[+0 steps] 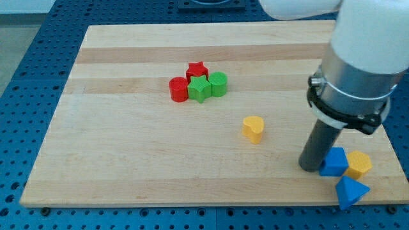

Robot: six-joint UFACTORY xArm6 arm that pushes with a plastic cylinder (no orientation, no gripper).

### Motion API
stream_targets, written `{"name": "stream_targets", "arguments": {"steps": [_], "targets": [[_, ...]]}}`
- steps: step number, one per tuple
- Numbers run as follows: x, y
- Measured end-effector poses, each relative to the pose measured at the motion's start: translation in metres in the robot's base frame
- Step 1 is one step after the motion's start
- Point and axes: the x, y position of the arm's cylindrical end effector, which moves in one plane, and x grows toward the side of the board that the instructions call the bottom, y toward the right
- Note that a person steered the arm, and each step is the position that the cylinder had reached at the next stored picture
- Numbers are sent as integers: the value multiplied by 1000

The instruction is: Move arm away from the yellow heart

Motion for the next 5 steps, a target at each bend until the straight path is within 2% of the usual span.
{"name": "stream_targets", "arguments": {"steps": [1,2,4,5], "targets": [[-1,-3],[-32,-65],[-132,-92],[-133,-119]]}}
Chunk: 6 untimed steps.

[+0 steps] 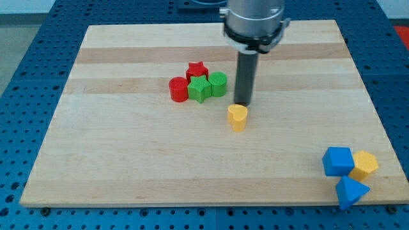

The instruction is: Move arm away from the yellow heart

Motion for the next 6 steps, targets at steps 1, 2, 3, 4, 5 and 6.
{"name": "stream_targets", "arguments": {"steps": [1,2,3,4,5,6], "targets": [[17,-56],[66,-46],[95,-16],[59,-55],[35,-108],[9,-114]]}}
